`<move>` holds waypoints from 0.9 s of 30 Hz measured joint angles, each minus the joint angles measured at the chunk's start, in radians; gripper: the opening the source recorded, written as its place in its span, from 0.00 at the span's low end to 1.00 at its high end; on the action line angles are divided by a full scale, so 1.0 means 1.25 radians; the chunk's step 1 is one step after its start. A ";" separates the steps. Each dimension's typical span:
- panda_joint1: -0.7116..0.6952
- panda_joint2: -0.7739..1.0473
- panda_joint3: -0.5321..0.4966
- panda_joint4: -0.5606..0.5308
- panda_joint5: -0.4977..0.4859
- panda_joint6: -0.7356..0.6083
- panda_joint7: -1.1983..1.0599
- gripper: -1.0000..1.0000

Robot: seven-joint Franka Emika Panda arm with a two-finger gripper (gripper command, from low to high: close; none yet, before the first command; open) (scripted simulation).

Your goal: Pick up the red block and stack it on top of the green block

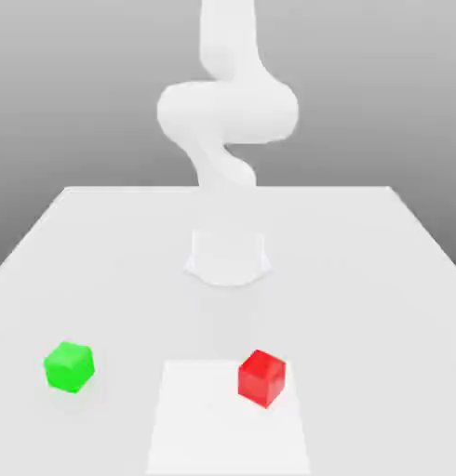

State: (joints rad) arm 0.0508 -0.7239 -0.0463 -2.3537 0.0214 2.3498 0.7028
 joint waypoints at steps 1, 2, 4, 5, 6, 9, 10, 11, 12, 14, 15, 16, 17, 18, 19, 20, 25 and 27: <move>0.019 0.030 -0.016 -0.020 0.008 0.019 -0.038 0.50; 0.037 0.060 -0.032 -0.039 0.016 0.037 -0.074 0.50; 0.072 0.118 -0.058 -0.077 0.031 0.072 -0.144 0.50; 0.088 0.147 -0.069 -0.096 0.038 0.090 -0.179 0.50; 0.100 0.176 -0.076 -0.114 0.047 0.107 -0.214 0.50; 0.146 0.264 -0.102 -0.170 0.062 0.160 -0.314 0.50; 0.159 0.293 -0.107 -0.189 0.067 0.178 -0.347 0.50; 0.170 0.321 -0.111 -0.208 0.070 0.196 -0.379 0.50; 0.181 0.349 -0.115 -0.226 0.071 0.213 -0.408 0.50; 0.198 0.402 -0.117 -0.263 0.069 0.248 -0.464 0.50; 0.204 0.429 -0.118 -0.282 0.065 0.266 -0.489 0.50; 0.209 0.454 -0.116 -0.300 0.057 0.284 -0.513 0.50; 0.211 0.479 -0.114 -0.319 0.044 0.302 -0.532 0.50; 0.212 0.503 -0.113 -0.337 0.028 0.319 -0.549 0.50; 0.213 0.526 -0.112 -0.356 0.005 0.337 -0.561 0.50; 0.213 0.545 -0.112 -0.367 -0.011 0.353 -0.570 0.50; 0.214 0.627 -0.103 -0.363 0.010 0.421 -0.606 0.50; 0.207 0.660 -0.091 -0.358 0.033 0.449 -0.623 0.50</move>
State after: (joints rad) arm 0.3090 0.1015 -0.1604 -2.8016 0.0624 2.9112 -0.0762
